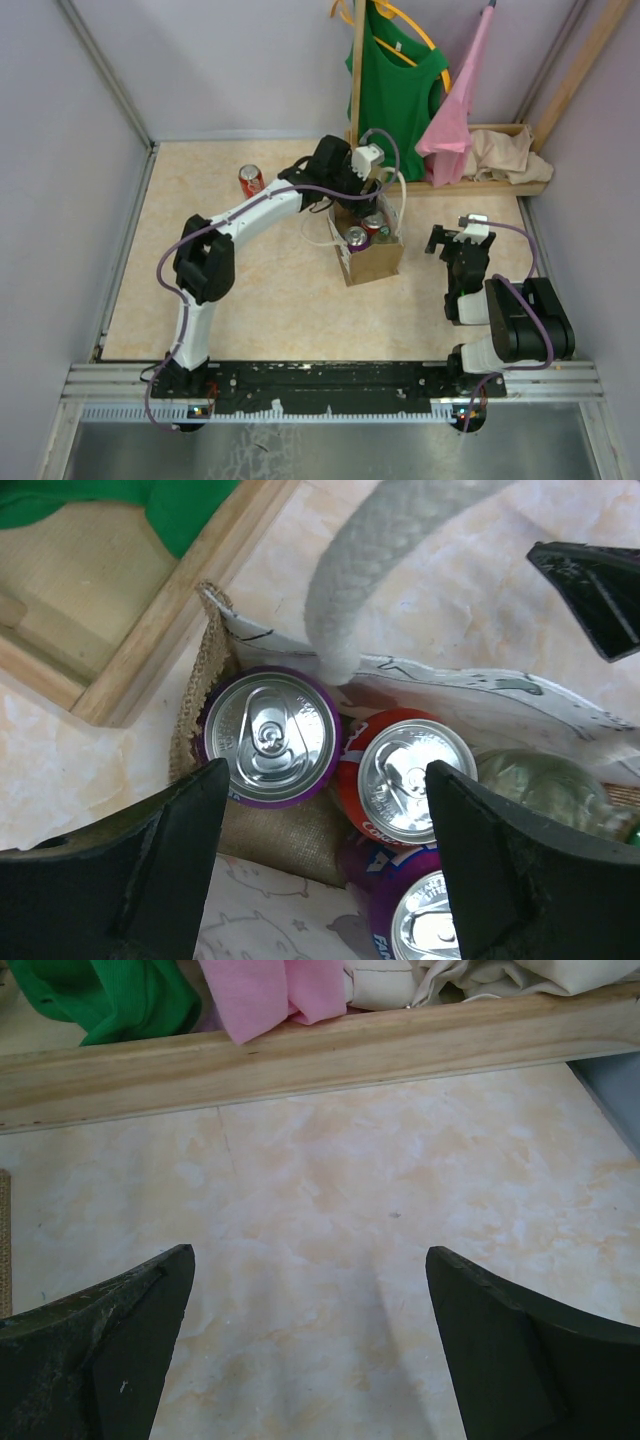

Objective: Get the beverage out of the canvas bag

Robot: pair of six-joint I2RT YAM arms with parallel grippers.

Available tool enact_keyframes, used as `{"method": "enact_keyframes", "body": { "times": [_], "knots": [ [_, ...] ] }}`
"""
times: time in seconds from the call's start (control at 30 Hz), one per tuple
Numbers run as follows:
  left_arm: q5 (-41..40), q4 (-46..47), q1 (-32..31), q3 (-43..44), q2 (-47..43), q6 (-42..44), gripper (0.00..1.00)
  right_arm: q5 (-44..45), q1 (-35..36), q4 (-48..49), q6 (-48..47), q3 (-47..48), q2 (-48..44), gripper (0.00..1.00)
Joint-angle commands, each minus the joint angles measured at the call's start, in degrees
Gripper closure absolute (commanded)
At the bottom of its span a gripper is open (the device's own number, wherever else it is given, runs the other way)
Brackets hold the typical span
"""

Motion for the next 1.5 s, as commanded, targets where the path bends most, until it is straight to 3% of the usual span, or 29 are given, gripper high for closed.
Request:
{"method": "enact_keyframes", "body": {
  "times": [0.0,0.13,0.5,0.97,1.07,1.23,1.33,1.47],
  "knots": [
    [-3.2,-0.2,0.0,2.0,1.3,-0.1,0.13,0.0,-0.1,2.5,0.5,1.1,0.0,0.01],
    [-6.0,2.7,0.0,0.9,0.9,0.0,0.06,0.0,-0.1,2.5,0.5,1.2,0.0,0.01],
    [-7.3,2.7,0.0,4.4,4.7,-0.8,0.05,0.0,-0.1,2.5,0.4,1.2,0.0,0.01],
    [-8.5,0.4,0.0,5.7,8.9,-1.1,0.13,0.0,-0.1,2.5,0.5,1.2,0.0,0.01],
    [-9.9,-0.7,0.0,6.5,10.3,-0.8,0.18,0.0,-0.1,2.5,0.5,1.2,0.0,0.01],
    [-14.0,-2.0,0.0,6.3,11.0,-0.6,0.19,0.0,-0.1,2.5,0.5,1.2,0.0,0.01],
    [-15.7,-2.4,0.0,5.9,11.1,-0.2,0.28,0.0,-0.1,2.5,0.5,1.2,0.0,0.01],
    [-15.6,-3.9,0.0,5.4,11.4,0.5,0.25,0.0,-0.1,2.5,0.5,1.2,0.0,0.01]
  ]
}}
